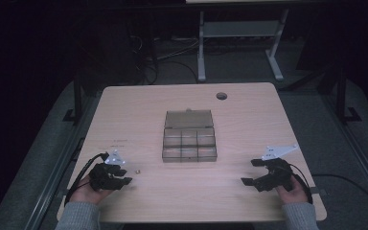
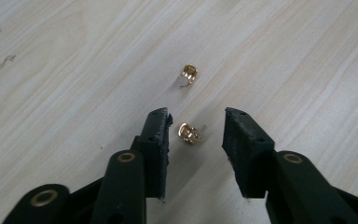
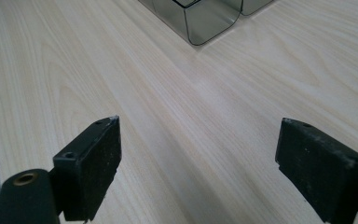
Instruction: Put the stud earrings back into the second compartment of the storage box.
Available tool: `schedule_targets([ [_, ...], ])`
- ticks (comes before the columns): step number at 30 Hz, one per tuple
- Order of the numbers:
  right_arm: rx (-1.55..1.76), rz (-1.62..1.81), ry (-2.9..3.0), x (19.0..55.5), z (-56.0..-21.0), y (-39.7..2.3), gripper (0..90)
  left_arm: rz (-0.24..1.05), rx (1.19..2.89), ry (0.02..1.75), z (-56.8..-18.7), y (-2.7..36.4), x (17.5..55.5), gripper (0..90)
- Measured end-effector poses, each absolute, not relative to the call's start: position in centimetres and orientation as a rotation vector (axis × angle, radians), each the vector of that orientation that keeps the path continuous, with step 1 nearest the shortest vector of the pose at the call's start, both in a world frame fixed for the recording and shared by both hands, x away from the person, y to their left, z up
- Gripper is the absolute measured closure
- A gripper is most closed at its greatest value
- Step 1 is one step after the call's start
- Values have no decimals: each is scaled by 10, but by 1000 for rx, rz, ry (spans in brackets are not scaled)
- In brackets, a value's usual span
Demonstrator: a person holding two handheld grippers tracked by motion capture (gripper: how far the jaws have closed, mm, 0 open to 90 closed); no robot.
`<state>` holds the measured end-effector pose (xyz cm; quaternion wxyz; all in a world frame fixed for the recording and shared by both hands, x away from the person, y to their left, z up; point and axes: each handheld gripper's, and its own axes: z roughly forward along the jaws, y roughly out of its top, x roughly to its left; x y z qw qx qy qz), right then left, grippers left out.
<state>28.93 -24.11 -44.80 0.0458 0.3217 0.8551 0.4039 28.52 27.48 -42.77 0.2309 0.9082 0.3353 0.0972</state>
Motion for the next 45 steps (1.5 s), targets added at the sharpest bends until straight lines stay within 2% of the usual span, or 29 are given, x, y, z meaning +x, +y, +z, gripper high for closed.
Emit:
schedule_targets([
  [19,978,1242,2604,289,-447,-243,140,262,2612,921,-439,260,293,743],
  [24,979,1241,2604,288,-447,-243,141,267,2608,930,-439,261,293,787],
  [26,984,1241,2604,288,-447,-243,140,266,2602,932,-439,262,293,842],
  [35,982,1238,2608,288,-447,-243,140,258,2590,947,-439,266,293,845],
  [45,986,1252,2599,288,-446,-243,140,211,2505,966,-430,274,289,845],
])
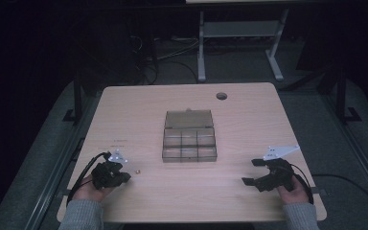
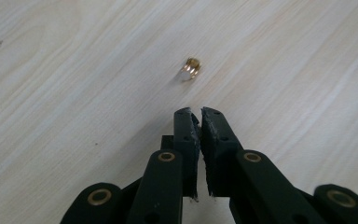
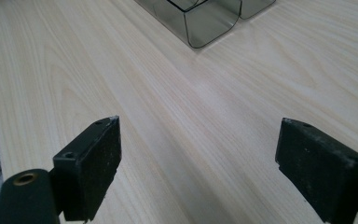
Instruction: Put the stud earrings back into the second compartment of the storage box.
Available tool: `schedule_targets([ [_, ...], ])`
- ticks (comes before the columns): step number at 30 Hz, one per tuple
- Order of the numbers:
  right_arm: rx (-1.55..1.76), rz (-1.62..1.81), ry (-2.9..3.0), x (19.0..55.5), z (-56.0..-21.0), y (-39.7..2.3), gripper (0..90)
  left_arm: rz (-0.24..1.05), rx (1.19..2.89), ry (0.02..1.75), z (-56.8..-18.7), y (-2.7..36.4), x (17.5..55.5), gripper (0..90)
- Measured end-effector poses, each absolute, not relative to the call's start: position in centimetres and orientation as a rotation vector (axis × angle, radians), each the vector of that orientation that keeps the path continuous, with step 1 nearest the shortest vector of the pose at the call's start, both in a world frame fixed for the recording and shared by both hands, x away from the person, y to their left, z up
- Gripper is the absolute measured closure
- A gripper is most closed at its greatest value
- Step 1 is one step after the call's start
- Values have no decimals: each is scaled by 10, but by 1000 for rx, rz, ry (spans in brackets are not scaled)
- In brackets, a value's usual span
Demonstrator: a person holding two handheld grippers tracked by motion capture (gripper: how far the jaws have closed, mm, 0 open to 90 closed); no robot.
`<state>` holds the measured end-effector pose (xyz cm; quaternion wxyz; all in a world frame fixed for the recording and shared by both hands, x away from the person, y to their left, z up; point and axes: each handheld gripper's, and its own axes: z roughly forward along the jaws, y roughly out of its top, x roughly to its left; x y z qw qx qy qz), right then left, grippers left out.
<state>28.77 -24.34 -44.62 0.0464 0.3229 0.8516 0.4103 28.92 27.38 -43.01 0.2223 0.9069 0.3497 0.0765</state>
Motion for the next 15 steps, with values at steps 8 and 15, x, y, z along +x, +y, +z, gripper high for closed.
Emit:
schedule_targets([
  [8,995,1271,2587,287,-445,-246,140,195,2481,947,-417,272,289,845],
  [15,995,1282,2584,286,-445,-246,140,155,2471,883,-396,256,296,844],
])
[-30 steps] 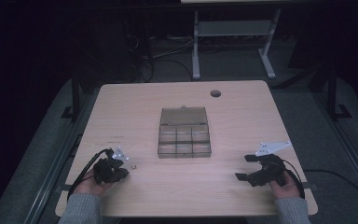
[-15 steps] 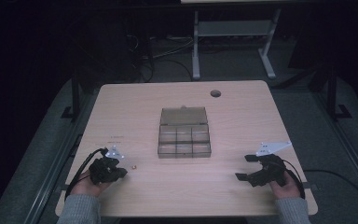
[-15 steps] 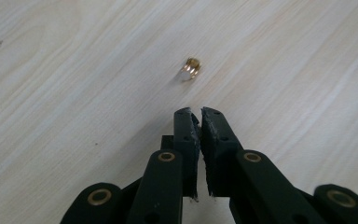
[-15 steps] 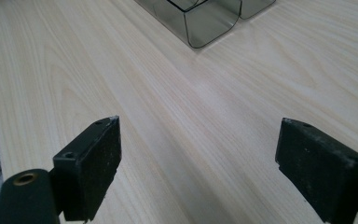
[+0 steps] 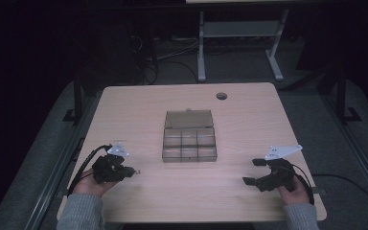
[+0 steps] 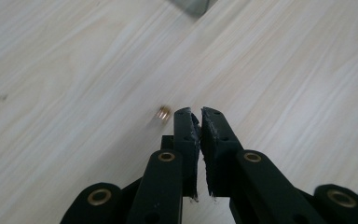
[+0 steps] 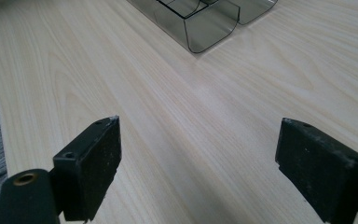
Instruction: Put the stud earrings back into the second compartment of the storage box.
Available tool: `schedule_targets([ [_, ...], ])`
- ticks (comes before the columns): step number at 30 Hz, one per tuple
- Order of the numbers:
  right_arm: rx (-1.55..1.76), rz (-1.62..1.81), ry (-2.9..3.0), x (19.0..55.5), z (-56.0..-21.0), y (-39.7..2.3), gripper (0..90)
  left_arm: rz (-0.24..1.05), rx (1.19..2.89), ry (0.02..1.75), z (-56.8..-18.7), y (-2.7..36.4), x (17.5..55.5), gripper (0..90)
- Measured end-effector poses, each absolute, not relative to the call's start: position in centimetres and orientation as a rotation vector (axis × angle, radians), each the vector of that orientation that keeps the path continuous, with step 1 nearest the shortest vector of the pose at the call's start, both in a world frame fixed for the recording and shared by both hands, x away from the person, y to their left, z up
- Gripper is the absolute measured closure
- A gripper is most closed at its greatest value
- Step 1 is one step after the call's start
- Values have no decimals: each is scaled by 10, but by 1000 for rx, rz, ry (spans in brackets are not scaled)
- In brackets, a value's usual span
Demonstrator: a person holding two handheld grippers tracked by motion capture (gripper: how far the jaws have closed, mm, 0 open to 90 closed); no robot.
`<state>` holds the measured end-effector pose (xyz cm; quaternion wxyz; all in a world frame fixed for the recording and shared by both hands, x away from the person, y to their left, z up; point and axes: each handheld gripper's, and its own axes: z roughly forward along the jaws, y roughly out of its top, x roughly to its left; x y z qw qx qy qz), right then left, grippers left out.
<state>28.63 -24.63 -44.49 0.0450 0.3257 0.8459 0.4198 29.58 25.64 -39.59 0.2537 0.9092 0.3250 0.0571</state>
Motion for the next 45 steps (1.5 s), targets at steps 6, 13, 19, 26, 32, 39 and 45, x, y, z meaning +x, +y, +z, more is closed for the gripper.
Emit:
schedule_targets([
  [6,996,1299,2574,286,-444,-249,140,114,2480,839,-383,242,314,845],
  [13,995,1314,2571,286,-444,-250,140,99,2502,786,-370,214,332,845],
  [19,993,1326,2566,286,-443,-251,140,80,2516,756,-361,187,351,845],
  [26,991,1341,2559,287,-443,-253,140,49,2533,714,-355,158,369,846],
  [32,1002,1353,2555,287,-443,-253,140,44,2557,709,-355,137,384,846],
  [39,1001,1362,2549,287,-443,-255,140,31,2584,713,-359,113,404,846],
  [45,1005,1368,2546,287,-442,-256,140,20,2607,733,-369,97,421,846],
])
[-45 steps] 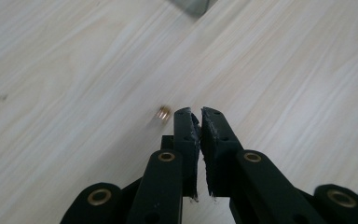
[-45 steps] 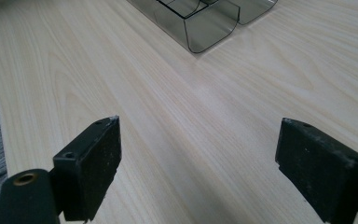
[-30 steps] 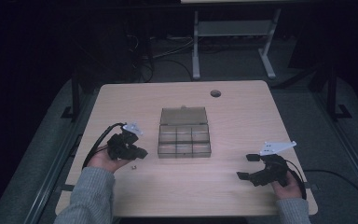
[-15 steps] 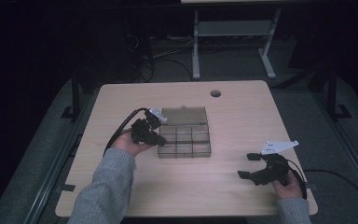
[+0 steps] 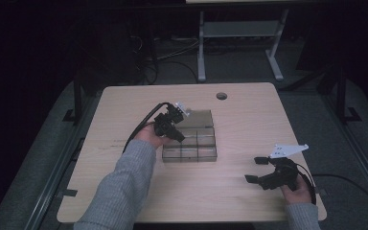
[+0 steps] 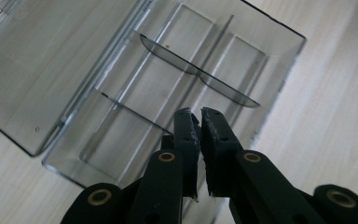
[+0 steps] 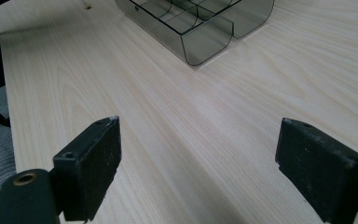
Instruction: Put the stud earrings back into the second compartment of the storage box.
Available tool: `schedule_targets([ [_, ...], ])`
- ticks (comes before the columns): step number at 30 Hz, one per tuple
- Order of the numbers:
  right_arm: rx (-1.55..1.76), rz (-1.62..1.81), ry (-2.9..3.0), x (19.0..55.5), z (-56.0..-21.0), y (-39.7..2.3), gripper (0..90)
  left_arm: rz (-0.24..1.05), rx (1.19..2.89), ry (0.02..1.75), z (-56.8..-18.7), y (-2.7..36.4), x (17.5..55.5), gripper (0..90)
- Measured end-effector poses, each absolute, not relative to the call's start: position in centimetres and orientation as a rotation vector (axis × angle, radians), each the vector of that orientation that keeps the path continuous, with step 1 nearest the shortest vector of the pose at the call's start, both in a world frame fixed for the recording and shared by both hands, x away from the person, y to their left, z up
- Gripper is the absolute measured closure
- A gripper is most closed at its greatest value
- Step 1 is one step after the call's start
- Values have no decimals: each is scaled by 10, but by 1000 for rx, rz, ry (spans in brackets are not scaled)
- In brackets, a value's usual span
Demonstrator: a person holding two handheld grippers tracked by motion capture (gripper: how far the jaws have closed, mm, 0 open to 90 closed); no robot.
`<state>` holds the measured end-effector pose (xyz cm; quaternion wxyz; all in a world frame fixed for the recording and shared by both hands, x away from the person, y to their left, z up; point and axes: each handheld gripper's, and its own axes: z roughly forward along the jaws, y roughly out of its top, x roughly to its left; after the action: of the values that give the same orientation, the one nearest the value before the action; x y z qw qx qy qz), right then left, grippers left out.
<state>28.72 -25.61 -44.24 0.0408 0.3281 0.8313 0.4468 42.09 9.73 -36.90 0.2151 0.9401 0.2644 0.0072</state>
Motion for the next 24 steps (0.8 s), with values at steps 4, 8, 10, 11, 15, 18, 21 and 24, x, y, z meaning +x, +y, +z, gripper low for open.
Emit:
schedule_targets([
  [4,1004,1373,2545,287,-443,-256,140,15,2611,760,-373,91,432,846],
  [8,1003,1369,2548,287,-443,-256,140,8,2619,768,-382,82,442,846],
  [10,1004,1372,2546,287,-443,-256,140,-1,2631,773,-386,77,446,845],
  [11,1004,1372,2546,287,-443,-256,140,-10,2638,775,-388,76,448,845],
  [15,1002,1381,2541,287,-443,-257,140,-22,2649,817,-399,69,455,846],
  [18,1003,1379,2542,287,-443,-257,140,-37,2690,852,-412,66,459,846],
  [21,1006,1380,2542,287,-443,-258,140,-40,2699,861,-416,65,460,845],
  [24,1006,1379,2543,287,-443,-258,140,-10,2723,855,-419,63,461,845],
])
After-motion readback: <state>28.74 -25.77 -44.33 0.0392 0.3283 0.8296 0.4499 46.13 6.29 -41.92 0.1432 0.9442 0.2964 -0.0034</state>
